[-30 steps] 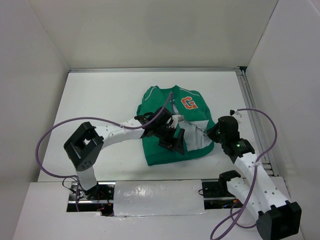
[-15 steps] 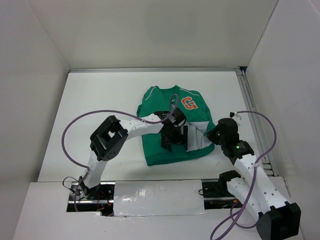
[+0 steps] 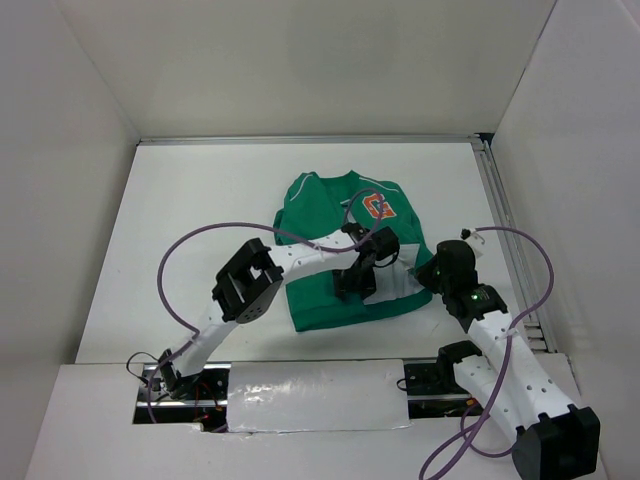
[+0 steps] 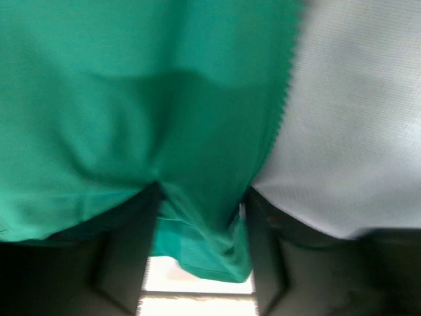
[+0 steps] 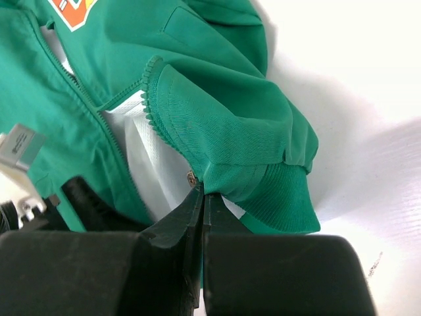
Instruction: Zip up the jacket
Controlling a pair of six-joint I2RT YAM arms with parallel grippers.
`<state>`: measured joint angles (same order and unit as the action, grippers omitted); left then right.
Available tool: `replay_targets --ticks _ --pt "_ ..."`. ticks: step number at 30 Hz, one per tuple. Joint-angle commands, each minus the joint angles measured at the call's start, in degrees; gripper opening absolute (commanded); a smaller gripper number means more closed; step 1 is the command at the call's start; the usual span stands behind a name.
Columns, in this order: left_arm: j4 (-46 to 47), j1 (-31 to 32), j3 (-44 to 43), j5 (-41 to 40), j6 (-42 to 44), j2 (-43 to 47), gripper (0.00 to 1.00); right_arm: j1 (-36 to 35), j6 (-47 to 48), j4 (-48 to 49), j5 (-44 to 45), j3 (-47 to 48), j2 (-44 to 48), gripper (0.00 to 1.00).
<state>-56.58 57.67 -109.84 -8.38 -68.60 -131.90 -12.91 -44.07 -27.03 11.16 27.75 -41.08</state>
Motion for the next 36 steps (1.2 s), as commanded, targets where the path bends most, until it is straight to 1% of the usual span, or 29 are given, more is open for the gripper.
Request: replay_targets --ticks 1,3,4,9,13,14,15,16,17,18,20,29,32,33,35,36 --pt "-4.9 0.7 2.3 -5.1 -1.7 -5.0 0.61 0.5 0.0 1.5 2.7 0.2 0.4 0.00" --pt "-3.4 0.7 3.0 -4.3 -0.3 -4.3 0.55 0.5 0.5 1.7 2.6 0.6 -0.2 0.00" --pt "-2.3 0.7 3.7 -3.9 0.6 -3.6 0.50 0.5 0.6 1.5 2.6 0.6 -0.6 0.00" --pt "2.7 0.7 7.4 -2.2 5.0 3.4 0.49 0.5 0.9 2.2 1.9 1.0 -2.1 0.00" --pt "8.5 0.5 11.4 1.4 9.8 11.4 0.49 0.5 1.4 2.5 1.1 1.4 -2.5 0.00" --pt "10.6 0.3 13.4 2.0 11.3 12.6 0.45 0.7 1.4 2.4 1.2 1.5 -2.7 0.00" --pt "11.6 -0.1 14.3 3.7 11.6 15.2 0.31 0.7 1.4 2.2 1.3 1.7 -2.7 0.00" --pt "12.8 -1.1 16.6 4.9 13.2 16.6 0.21 0.7 1.4 2.0 1.4 1.7 -2.7 0.00" --pt "15.5 -1.8 17.9 6.6 13.8 17.7 0.13 0.7 1.5 2.2 1.5 1.8 -2.7 0.00" --pt "16.7 -2.3 19.0 9.8 14.2 19.7 0.00 0.9 1.7 2.2 1.3 1.8 -2.5 0.00" --pt "19.2 -3.7 22.1 12.1 15.5 21.8 0.00 0.9 2.1 2.6 0.8 1.9 -2.5 0.00" --pt "28.9 -6.8 28.3 18.9 22.3 32.3 0.00 1.2 6.8 7.1 -8.3 2.0 -1.0 0.00" --pt "29.3 -8.0 29.2 19.8 24.1 34.9 0.00 1.4 6.4 5.5 -4.1 2.8 -2.2 0.00" --pt "27.9 -8.4 29.8 18.9 23.9 35.3 0.00 1.9 5.8 3.7 -0.6 3.1 -3.1 0.00" --pt "26.8 -8.7 30.9 16.4 24.2 37.2 0.01 3.1 6.0 2.2 0.4 4.1 -6.4 0.00" --pt "25.7 -9.3 32.7 15.2 22.9 37.8 0.02 3.6 5.8 1.8 0.5 4.1 -7.3 0.00"
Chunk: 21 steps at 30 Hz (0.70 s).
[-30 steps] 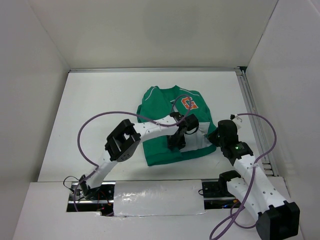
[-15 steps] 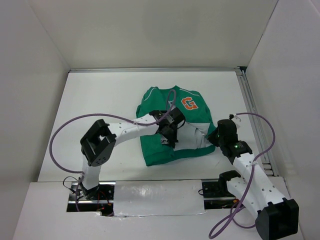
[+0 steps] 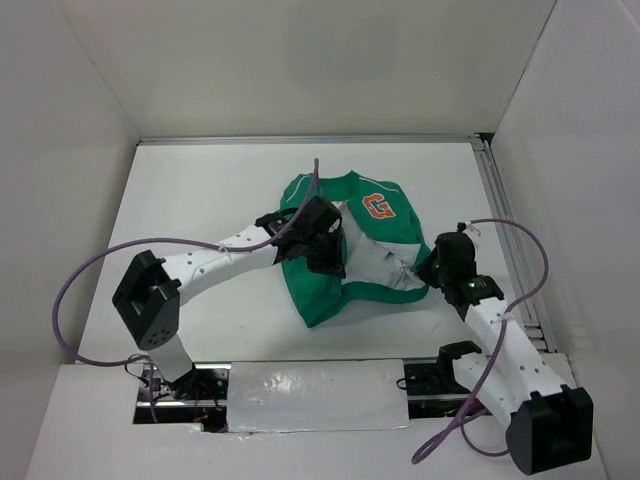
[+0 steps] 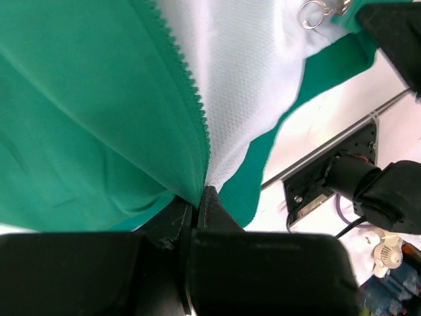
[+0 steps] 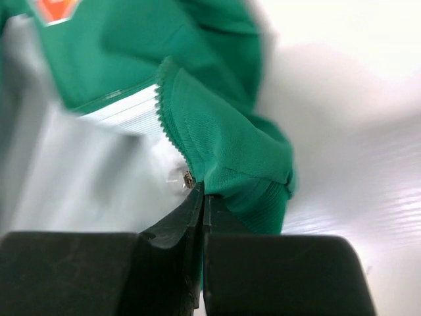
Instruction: Zip up the jacket
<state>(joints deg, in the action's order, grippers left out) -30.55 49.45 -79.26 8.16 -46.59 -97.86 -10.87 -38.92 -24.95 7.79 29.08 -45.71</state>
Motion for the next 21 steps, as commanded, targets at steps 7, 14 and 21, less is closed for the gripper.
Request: replay_targets --ticks 7,14,21 --pt "-1.1 -8.2 12.0 0.0 -1.0 10.5 0.12 7.8 -2.1 -1.5 8.8 3.4 -12.5 0.00" --pt "4.9 -10.9 17.3 9.5 2.5 9.4 0.18 9.7 -2.6 -2.4 11.3 5.8 -15.2 0.00" --pt "5.1 -13.8 17.8 12.8 2.7 8.2 0.14 14.6 -6.6 -7.5 18.3 8.1 -17.8 0.00"
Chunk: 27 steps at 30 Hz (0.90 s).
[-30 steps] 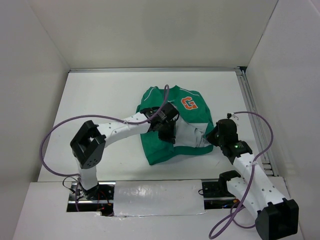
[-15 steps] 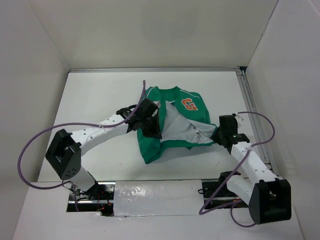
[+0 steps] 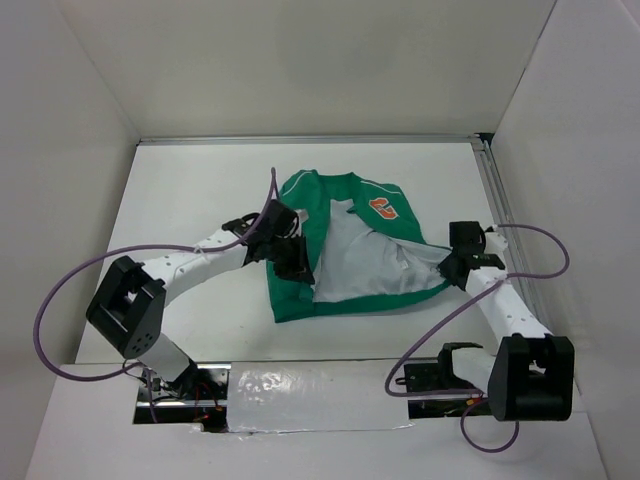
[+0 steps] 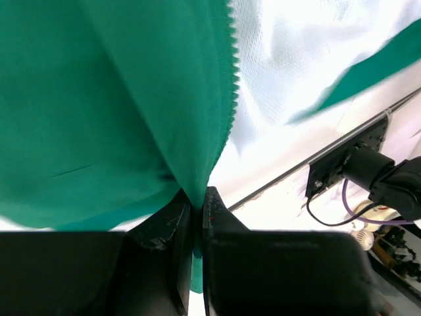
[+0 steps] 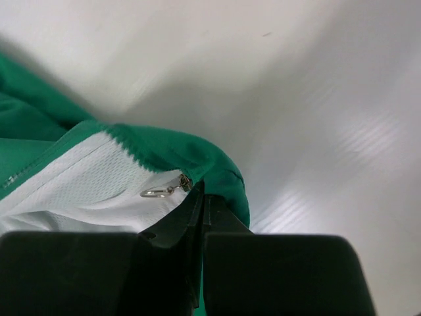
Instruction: Zip up the jacket
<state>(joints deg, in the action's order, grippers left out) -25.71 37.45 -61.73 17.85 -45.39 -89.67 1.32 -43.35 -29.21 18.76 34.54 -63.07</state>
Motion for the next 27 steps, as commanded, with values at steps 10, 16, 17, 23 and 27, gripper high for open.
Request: replay_targets --ticks 10,16,17,23,27 --pt "4.2 -8.4 6.3 9.4 3.1 7.0 0.00 2.8 7.7 7.1 -5.5 2.5 1.6 0.00" --pt "8.4 -6.3 2.1 14.8 3.5 4.9 0.00 -1.1 15.5 13.7 -27.5 0.9 14.0 0.00" --pt "8.9 -6.0 0.7 14.9 2.7 4.9 0.00 -2.7 16.2 14.4 -30.8 0.9 15.2 0.00" --pt "16.1 -2.0 -6.7 12.9 0.6 4.2 0.00 -5.1 14.5 23.9 -51.0 -0.5 19.5 0.00" --pt "21.3 -0.9 -9.4 9.0 -2.1 3.1 0.00 -6.5 14.3 30.8 -59.8 -1.8 19.9 0.00"
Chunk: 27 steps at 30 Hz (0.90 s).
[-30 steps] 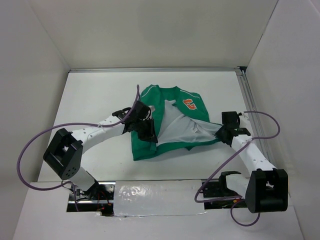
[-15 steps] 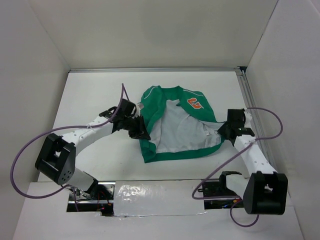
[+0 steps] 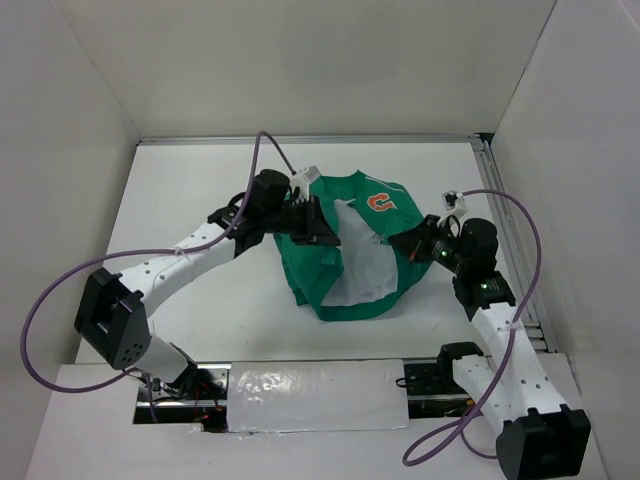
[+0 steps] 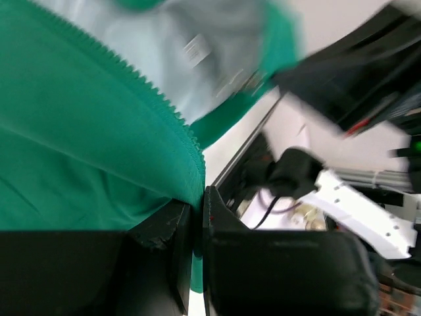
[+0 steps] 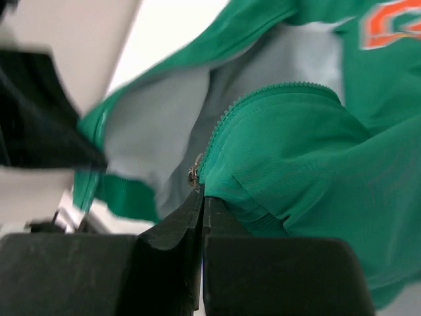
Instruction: Zip up the jacket
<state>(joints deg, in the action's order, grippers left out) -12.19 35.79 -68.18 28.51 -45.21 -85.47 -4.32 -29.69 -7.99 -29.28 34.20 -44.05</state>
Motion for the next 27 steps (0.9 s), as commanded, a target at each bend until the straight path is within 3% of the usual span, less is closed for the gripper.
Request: replay_targets --ticks 1,3,10,13,20,27 --pt "10.6 0.7 -3.0 -1.8 -2.9 -1.1 0.00 -0.8 0.9 11.4 -14.1 -3.2 1.3 0.00" --pt "11.7 0.7 -3.8 -1.8 -3.6 -1.6 0.00 -1.1 0.6 16.7 -17.1 -4.7 2.9 0.00" --pt "16.6 2.9 -5.6 -5.4 -5.0 -2.3 0.00 -2.1 2.7 19.2 -22.0 -5.6 5.0 0.00" --pt "17.8 4.5 -5.2 -10.2 -4.4 -1.9 0.00 -3.1 1.8 20.1 -22.7 -5.6 5.1 0.00" --pt "24.7 5.3 -1.5 -10.8 -7.7 -0.3 0.00 -4.4 -1.8 23.5 -23.7 -7.1 4.9 0.00" --pt "25.4 6.0 -1.1 -11.6 -8.1 0.0 0.00 -5.1 -5.2 27.5 -20.9 -8.6 6.2 0.00"
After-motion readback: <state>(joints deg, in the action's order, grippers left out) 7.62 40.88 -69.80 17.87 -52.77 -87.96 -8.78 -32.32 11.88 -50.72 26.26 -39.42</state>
